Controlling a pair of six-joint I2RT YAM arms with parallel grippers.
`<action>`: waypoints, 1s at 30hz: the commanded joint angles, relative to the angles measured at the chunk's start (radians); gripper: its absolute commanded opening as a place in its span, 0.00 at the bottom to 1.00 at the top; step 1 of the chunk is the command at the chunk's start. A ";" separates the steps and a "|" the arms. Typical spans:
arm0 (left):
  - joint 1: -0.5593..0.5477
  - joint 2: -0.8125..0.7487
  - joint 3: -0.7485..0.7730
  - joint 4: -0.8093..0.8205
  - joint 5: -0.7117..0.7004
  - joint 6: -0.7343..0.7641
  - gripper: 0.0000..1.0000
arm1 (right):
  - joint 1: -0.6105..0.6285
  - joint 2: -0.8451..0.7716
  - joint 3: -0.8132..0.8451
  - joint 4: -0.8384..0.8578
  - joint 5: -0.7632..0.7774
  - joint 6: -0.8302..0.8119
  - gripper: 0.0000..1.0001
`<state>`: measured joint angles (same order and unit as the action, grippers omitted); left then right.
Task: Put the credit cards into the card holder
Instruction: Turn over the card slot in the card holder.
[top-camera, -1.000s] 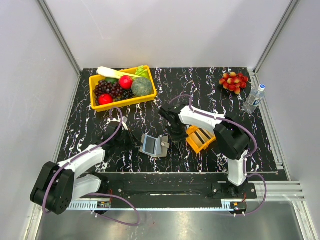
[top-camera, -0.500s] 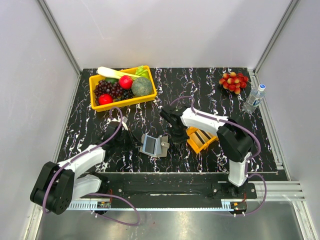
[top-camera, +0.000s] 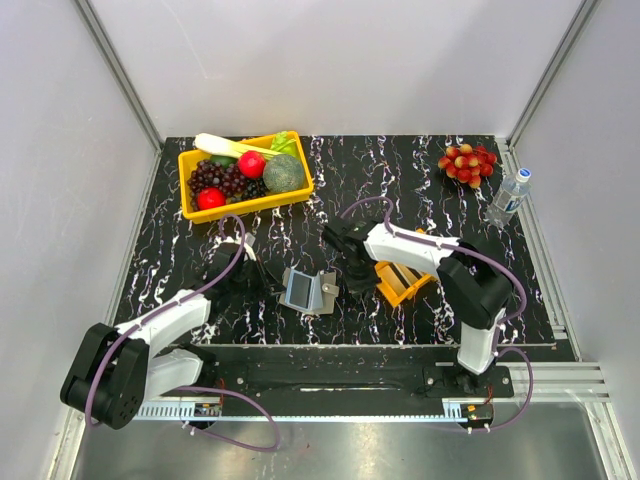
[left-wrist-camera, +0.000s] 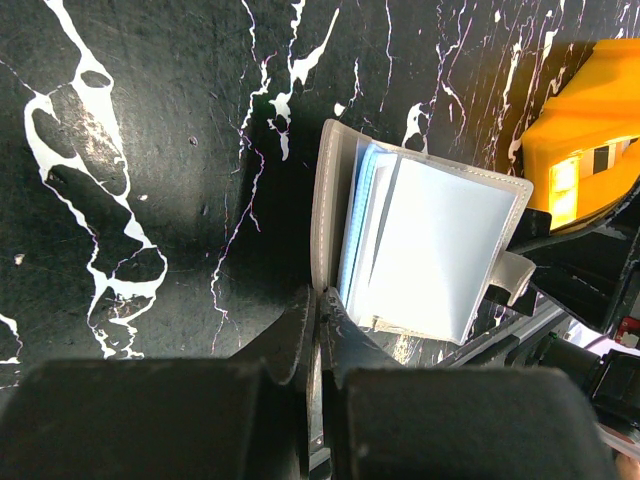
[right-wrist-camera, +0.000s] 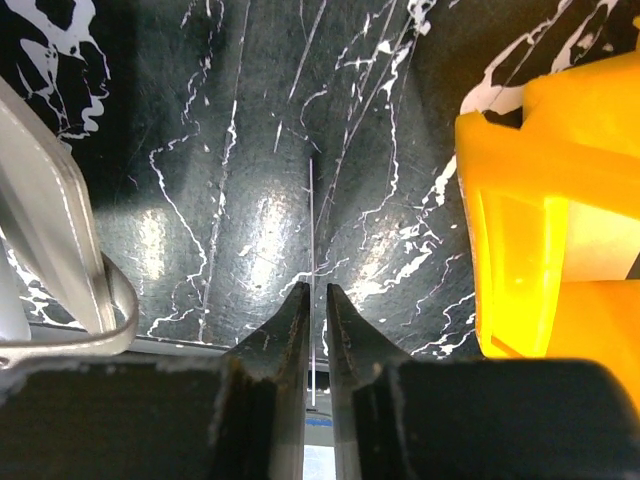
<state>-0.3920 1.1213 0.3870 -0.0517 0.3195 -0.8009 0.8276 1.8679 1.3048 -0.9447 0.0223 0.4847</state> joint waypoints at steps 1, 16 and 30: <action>-0.002 0.002 0.041 0.039 0.021 0.006 0.00 | 0.022 -0.091 -0.025 0.056 0.054 0.038 0.16; -0.002 0.011 0.046 0.036 0.023 0.009 0.00 | 0.025 -0.121 -0.090 0.104 0.068 0.068 0.15; -0.002 0.021 0.050 0.041 0.026 0.008 0.00 | 0.027 -0.181 -0.176 0.192 0.108 0.069 0.09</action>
<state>-0.3923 1.1408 0.3992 -0.0505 0.3202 -0.8009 0.8448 1.7325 1.1469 -0.7963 0.0910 0.5392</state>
